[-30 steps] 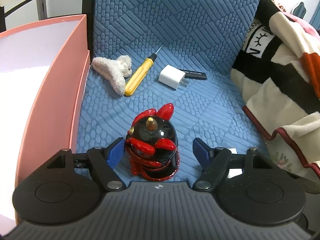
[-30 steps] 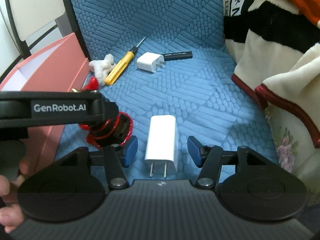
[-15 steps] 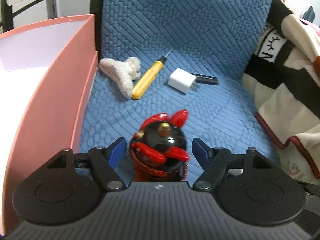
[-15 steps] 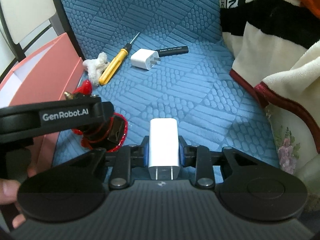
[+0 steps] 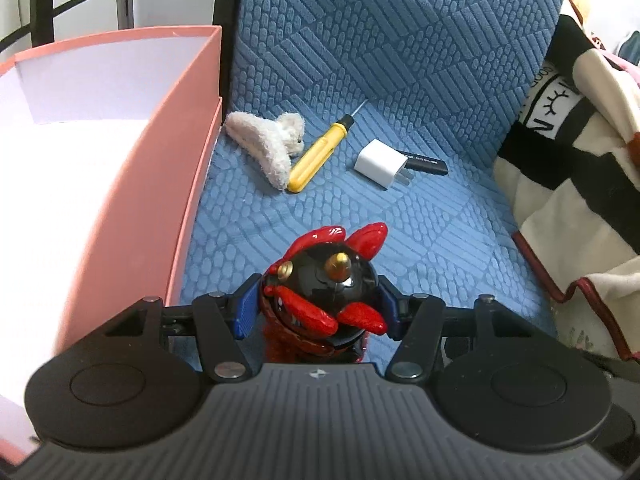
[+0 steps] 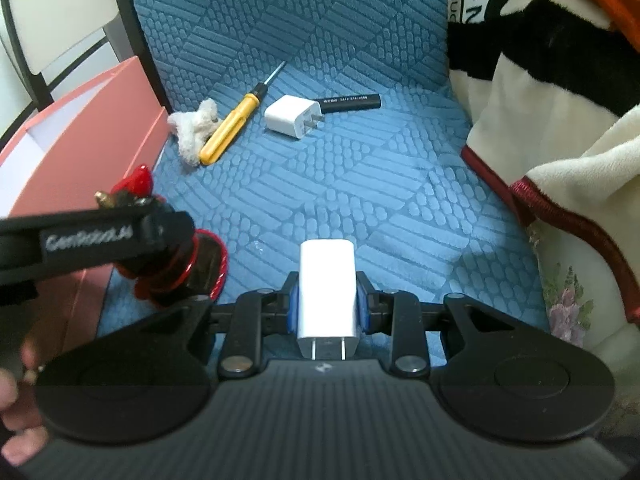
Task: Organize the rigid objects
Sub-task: 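Lift the lion figurine with the left gripper while the right gripper lifts the charger, then carry both held objects over the pink box and lower them inside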
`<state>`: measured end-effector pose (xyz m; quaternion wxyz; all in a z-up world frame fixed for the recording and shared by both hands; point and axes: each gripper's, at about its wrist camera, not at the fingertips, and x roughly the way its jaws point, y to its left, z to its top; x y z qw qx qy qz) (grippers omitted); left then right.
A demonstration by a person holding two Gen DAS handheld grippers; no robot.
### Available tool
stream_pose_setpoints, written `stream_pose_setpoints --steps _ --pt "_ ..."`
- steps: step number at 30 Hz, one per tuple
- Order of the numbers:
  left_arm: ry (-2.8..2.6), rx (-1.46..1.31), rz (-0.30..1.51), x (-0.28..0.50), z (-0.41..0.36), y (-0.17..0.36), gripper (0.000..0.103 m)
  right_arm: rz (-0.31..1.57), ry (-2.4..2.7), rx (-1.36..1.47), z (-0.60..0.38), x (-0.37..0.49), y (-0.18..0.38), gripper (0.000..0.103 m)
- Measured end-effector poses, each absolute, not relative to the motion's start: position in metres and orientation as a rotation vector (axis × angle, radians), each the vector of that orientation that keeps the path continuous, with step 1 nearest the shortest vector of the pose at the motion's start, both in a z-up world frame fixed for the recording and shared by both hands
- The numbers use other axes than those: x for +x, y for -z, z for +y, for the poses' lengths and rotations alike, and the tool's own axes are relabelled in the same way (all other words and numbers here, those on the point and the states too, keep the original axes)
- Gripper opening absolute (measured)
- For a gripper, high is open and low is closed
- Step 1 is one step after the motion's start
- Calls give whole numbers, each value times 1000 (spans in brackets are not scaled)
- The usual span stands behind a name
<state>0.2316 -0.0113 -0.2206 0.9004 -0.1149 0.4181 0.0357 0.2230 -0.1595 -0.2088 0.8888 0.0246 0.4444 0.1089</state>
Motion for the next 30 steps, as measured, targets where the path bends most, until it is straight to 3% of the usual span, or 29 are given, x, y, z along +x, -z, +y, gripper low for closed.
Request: stream_pose_setpoints --steps 20,30 --pt "15 -236 849 189 -13 161 64 927 -284 60 -162 198 180 32" --pt "14 -262 834 186 19 122 64 865 -331 74 -142 196 136 32"
